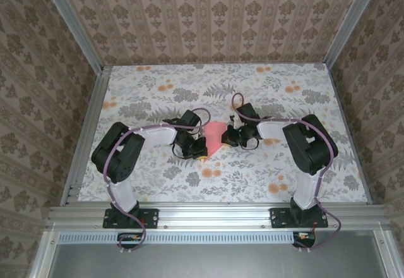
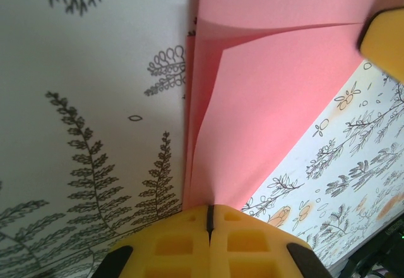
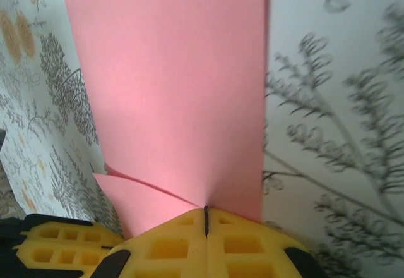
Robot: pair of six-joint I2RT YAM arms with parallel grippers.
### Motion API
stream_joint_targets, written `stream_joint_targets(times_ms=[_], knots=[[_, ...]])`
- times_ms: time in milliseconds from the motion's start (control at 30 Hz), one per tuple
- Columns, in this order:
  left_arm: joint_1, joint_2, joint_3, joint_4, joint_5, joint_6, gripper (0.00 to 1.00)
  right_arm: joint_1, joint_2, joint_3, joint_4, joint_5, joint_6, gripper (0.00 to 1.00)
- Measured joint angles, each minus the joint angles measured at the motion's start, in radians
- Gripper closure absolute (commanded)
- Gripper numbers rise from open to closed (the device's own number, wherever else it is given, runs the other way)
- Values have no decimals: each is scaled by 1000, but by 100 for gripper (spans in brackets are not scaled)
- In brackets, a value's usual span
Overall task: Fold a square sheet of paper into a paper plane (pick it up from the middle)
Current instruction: Third fold the triangle at the center of the table, then fourth fold the wing at the center of the table.
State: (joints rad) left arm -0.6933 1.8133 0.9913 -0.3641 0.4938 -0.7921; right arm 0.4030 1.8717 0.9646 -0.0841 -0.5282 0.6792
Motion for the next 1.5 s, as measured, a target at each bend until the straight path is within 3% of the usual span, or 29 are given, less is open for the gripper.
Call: stream_joint_targets(times_ms=[233,433,600,833,1100,1367,1500], knots=[[0,4,9,-11,0,3,97,-32,-11,19,-26,67,-35,92],[0,5,17,-23,-1,8,95,-43,-105,-7,-34,103,-45,77],[-6,2,31,-47,-16,26,88,-43,-200,-108,21,90,2,64],[-6,-28,86,-76,-37,55,74,-42,-219,-187,82,70,74,50],[21,-40,111,-66,-81,69,57,-35,-220,-219,182,40,141,40],[42,-13,111,-46,-82,79,58,-20,-216,-220,223,23,166,38],[42,-7,111,-21,-63,101,68,-18,-214,-220,227,23,166,38]])
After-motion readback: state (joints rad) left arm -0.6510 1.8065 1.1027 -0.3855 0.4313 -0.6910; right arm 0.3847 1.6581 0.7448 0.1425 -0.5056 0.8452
